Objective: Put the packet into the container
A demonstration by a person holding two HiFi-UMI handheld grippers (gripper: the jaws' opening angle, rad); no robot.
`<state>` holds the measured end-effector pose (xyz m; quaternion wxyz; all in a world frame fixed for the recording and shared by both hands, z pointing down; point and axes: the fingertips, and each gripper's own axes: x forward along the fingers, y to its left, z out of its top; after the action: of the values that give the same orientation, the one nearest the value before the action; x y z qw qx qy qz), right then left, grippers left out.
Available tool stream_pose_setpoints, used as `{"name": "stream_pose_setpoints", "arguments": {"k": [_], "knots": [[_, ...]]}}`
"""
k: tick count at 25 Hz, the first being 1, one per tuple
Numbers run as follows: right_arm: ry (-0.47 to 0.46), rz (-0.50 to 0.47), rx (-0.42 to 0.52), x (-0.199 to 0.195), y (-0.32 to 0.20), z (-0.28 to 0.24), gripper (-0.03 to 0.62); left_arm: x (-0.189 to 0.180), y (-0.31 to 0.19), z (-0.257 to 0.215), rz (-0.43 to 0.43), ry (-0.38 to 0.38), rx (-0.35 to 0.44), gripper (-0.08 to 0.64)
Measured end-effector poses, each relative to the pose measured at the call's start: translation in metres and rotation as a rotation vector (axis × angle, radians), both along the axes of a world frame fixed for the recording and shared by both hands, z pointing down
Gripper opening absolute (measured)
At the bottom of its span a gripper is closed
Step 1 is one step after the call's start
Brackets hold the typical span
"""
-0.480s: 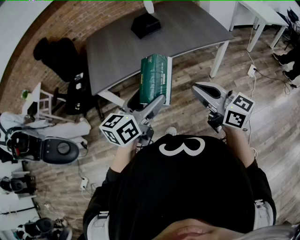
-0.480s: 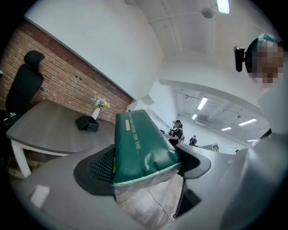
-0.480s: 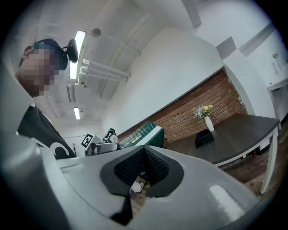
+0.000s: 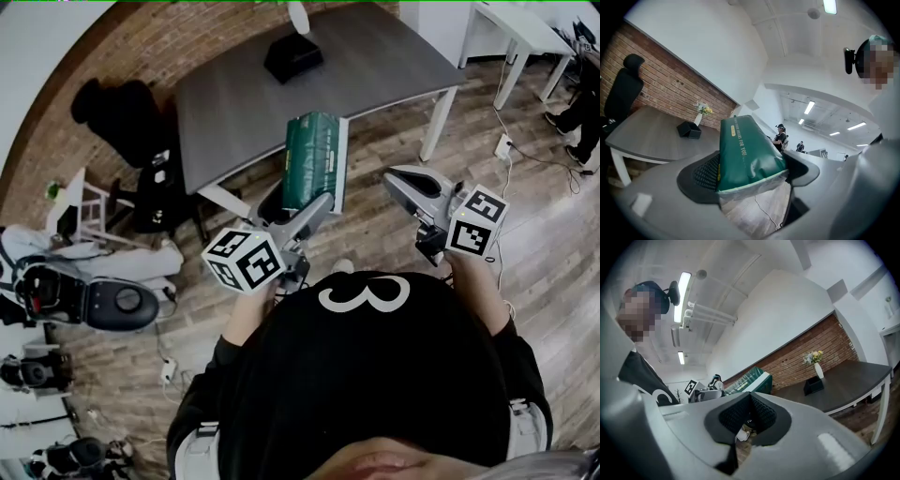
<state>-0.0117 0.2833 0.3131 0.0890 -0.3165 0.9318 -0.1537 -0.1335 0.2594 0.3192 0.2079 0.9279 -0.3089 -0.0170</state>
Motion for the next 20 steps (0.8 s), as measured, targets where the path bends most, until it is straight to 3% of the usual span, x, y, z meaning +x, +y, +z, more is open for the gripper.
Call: {"name": "stream_pose_setpoints", "arguments": {"k": [12, 20], "knots": [[-0.052, 0.02, -0.042, 0.004, -0.018, 0.015, 0.002, -0.001, -0.01, 0.008, -0.003, 0.016, -0.01, 0.433], [-0.059, 0.023, -0.074, -0.007, -0.076, 0.018, 0.002, -0.013, -0.07, 0.009, 0.002, 0.031, -0.052, 0.434]]}}
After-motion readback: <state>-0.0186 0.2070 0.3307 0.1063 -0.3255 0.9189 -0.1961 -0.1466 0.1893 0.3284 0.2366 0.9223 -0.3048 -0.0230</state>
